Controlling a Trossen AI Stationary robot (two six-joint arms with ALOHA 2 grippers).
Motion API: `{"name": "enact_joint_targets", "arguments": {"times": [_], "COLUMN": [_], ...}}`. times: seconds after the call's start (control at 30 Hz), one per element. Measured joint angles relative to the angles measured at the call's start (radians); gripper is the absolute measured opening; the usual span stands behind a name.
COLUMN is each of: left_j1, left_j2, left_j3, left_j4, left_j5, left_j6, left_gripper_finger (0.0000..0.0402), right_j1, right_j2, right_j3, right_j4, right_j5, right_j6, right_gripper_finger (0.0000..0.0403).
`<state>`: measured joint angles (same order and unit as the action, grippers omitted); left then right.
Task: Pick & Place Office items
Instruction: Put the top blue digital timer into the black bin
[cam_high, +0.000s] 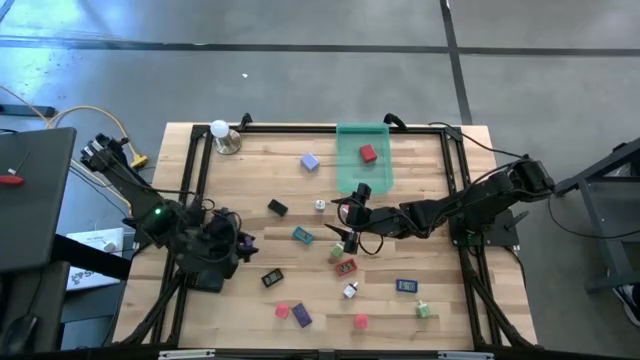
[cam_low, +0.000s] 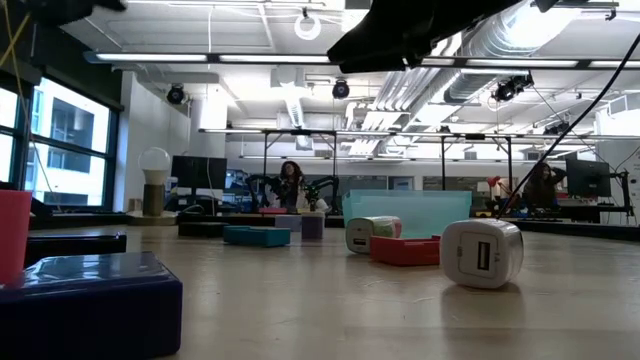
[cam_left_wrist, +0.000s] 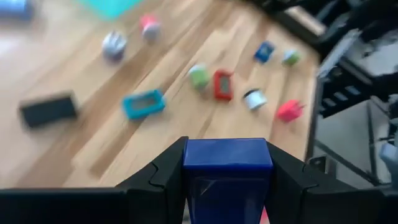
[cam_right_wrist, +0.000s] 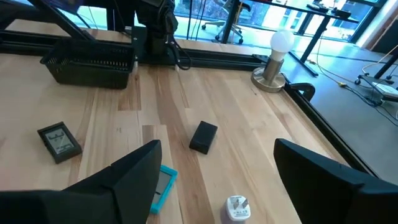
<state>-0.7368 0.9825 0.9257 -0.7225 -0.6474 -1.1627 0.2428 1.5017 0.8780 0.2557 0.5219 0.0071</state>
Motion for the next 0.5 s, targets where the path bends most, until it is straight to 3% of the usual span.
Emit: {"name": "enact_joint_targets", "arguments": {"times": [0.13, 0.37, 0.5], "left_j1": [0.001, -0.003, -0.021], "left_j2": [0.029, 0.031, 0.030], "left_j3": [0.000, 0.000, 0.000], "left_j4": [-0.121, -0.224, -0.401], "left_j5": [0.068, 0.237, 0.336], "left_j6": [-0.164, -0.304, -0.481], "left_gripper_finger": [0.0146, 0.0146, 0.0146], "right_j1": [0.000, -0.001, -0.003], "right_j2": [0.000, 0.000, 0.000], "right_j3": [0.000, 0.000, 0.000], "right_j4": [-0.018, -0.023, -0.023], "right_j5": [0.000, 0.000, -0.001], "right_j6": [0.018, 0.021, 0.014], "right_gripper_finger": [0.0300, 0.0300, 0.0300]}}
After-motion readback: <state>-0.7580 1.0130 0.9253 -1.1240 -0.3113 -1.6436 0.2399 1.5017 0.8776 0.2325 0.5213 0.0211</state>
